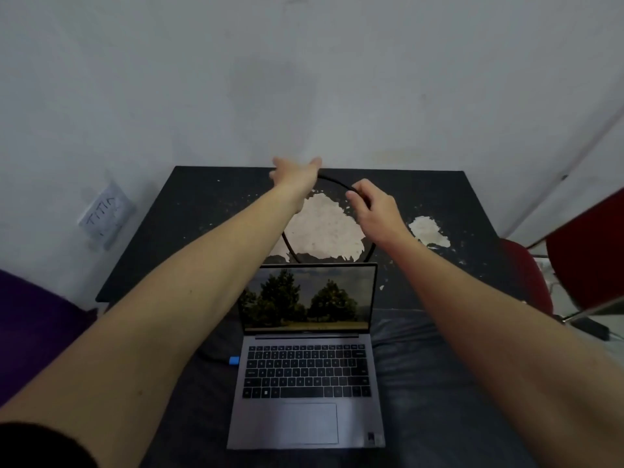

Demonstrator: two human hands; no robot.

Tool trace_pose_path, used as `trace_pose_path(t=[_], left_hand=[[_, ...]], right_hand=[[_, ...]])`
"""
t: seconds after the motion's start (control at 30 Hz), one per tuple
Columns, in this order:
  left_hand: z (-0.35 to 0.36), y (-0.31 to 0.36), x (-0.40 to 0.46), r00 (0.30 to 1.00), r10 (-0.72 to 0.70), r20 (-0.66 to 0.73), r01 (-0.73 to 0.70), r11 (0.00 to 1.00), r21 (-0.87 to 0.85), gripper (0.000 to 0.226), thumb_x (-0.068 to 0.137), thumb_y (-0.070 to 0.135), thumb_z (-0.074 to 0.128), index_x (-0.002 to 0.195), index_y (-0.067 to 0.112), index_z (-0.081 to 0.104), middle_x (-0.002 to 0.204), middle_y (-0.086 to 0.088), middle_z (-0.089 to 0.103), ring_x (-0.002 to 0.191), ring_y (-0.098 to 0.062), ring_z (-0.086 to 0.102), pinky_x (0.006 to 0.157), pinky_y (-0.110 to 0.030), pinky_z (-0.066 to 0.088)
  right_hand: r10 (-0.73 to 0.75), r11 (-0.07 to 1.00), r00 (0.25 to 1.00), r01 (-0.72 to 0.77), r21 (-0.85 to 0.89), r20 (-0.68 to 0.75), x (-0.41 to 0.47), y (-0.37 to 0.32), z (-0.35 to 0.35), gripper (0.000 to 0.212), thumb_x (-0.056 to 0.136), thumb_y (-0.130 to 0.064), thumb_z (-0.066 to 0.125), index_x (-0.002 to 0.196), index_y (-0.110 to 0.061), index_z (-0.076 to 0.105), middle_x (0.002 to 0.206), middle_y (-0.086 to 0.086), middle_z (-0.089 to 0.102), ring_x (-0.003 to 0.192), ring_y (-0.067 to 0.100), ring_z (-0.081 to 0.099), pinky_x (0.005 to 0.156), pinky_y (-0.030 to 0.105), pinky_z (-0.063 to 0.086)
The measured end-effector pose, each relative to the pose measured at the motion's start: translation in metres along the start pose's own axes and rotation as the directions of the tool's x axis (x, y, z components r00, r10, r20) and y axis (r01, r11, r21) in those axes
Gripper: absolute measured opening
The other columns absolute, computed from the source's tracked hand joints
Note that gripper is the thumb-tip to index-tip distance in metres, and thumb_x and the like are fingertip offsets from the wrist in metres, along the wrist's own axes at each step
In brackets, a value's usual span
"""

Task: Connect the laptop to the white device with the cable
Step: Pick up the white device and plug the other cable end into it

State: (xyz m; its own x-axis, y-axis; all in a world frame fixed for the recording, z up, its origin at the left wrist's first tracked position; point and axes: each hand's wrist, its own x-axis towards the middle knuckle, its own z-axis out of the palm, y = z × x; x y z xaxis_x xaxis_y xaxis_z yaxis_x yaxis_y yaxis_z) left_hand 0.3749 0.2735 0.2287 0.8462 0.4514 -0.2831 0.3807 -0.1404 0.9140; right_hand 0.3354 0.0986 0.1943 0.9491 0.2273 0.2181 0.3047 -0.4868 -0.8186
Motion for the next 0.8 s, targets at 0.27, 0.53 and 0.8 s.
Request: trace_pose_path(t=[0.27, 0.53, 0.8], left_hand=[[0.037, 0.020, -0.007, 0.994, -0.034, 0.102, 0.071, 0.921, -0.383, 0.012, 0.088, -0.006, 0.062, 0.095, 0.003, 0.059, 0.102, -0.012, 0.062, 0.104, -0.025, 0.064, 0.082, -0.028, 0.053], [0.052, 0.031, -0.071, 0.846, 0.353, 0.399, -0.377, 0.926, -0.020, 0.050, 0.101, -0.009, 0.033, 0.141, 0.014, 0.049, 0.117, -0.001, 0.067, 0.107, -0.011, 0.065, 0.102, -0.027, 0.036], [0.068, 0.031, -0.118, 0.741, 0.412, 0.530, -0.505, 0.862, 0.035, 0.047, 0.100, -0.008, 0.039, 0.122, 0.025, 0.066, 0.117, 0.001, 0.070, 0.118, -0.013, 0.057, 0.094, -0.015, 0.039]], right_hand=[[0.044, 0.995, 0.985, -0.029, -0.093, 0.164, -0.025, 0.003, -0.025, 0.019, 0.097, -0.037, 0.058, 0.096, -0.019, 0.065, 0.090, 0.005, 0.071, 0.078, 0.016, 0.062, 0.067, 0.028, 0.046], [-0.081, 0.918, 0.981, 0.005, -0.398, -0.174, -0.015, 0.001, -0.100, 0.084, 0.090, -0.023, 0.063, 0.157, -0.018, 0.013, 0.160, 0.010, 0.022, 0.146, 0.031, 0.021, 0.120, 0.048, 0.022], [0.000, 0.729, 0.994, -0.077, -0.680, -0.114, -0.040, -0.003, -0.151, 0.029, 0.103, -0.035, 0.039, 0.115, -0.016, 0.057, 0.112, 0.012, 0.064, 0.111, 0.036, 0.058, 0.108, 0.053, 0.028]])
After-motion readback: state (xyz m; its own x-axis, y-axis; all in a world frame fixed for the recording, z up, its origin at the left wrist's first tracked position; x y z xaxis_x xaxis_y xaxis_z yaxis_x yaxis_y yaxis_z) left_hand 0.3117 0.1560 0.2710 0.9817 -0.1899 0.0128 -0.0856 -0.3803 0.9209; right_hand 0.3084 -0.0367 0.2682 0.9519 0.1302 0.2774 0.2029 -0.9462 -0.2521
